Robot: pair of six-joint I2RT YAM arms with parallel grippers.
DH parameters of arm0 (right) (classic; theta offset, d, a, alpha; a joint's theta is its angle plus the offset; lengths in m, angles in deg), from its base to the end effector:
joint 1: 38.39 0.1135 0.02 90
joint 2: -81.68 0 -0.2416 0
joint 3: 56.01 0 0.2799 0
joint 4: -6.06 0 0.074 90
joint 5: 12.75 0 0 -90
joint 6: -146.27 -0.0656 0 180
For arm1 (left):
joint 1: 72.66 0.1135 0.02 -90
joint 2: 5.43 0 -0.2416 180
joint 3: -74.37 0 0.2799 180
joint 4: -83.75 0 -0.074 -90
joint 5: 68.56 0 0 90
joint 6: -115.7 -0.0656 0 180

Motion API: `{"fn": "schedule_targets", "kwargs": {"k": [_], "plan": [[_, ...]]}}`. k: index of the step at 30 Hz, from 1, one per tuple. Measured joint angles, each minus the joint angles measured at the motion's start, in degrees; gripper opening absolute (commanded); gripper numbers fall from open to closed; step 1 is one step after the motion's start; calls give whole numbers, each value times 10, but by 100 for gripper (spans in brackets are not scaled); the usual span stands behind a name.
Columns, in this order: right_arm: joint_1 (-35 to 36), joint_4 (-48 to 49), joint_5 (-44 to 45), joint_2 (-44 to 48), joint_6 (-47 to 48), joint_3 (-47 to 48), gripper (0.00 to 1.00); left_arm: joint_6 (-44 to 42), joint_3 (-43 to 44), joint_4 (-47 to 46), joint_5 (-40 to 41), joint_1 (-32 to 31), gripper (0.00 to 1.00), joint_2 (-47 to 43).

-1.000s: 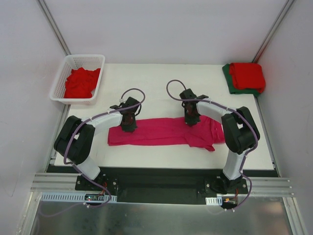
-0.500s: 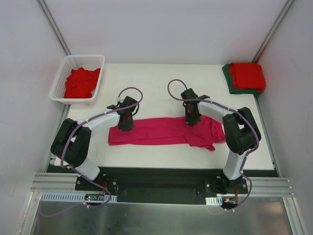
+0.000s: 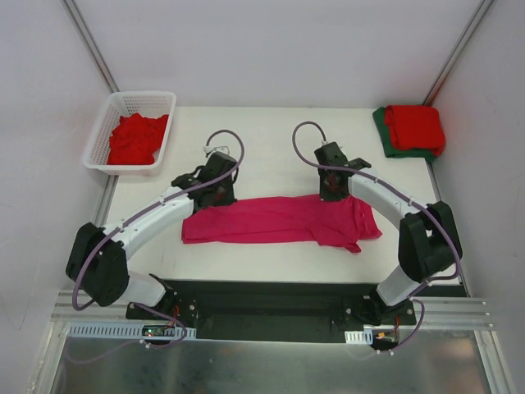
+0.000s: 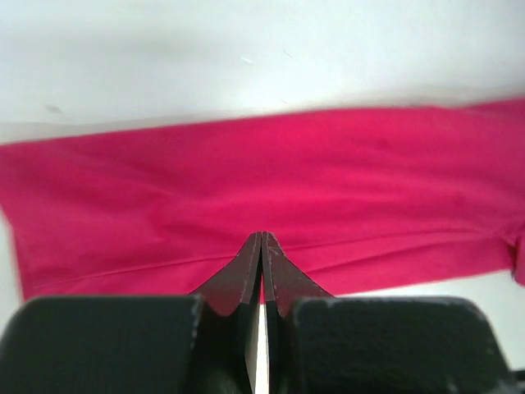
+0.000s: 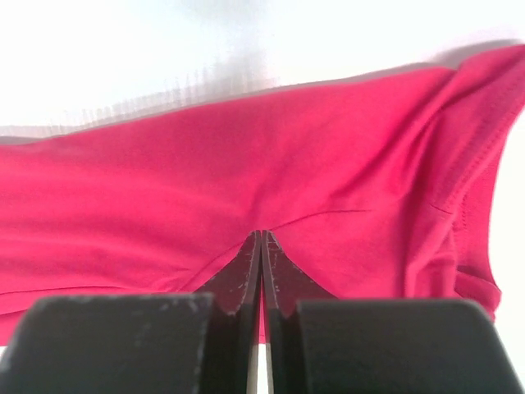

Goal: Fold and stack the t-shirts
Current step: Fold the other side of the tshirt into a rectangle

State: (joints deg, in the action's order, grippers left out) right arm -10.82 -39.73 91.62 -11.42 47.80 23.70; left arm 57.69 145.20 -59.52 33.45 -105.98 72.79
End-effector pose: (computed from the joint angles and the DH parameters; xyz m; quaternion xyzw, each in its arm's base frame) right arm 0.3407 0.1595 0.1718 -0.1259 0.9487 -0.0331 0.2880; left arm 0.2978 -0.1794 0.2178 -0.0301 0.9163 -0.1280 0.3783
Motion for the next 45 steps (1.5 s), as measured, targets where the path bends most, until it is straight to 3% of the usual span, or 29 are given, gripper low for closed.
{"fn": "schedule_targets", "kwargs": {"k": [10,25,45], "plan": [[-17,-24,24,25,0,-9,2,12,23,-96,-67,-98,0,160],[-45,-38,31,45,0,-26,1,21,61,-221,-149,-99,0,239],[-64,-38,11,-37,2,-9,1,35,89,-241,-165,-99,0,324]]}}
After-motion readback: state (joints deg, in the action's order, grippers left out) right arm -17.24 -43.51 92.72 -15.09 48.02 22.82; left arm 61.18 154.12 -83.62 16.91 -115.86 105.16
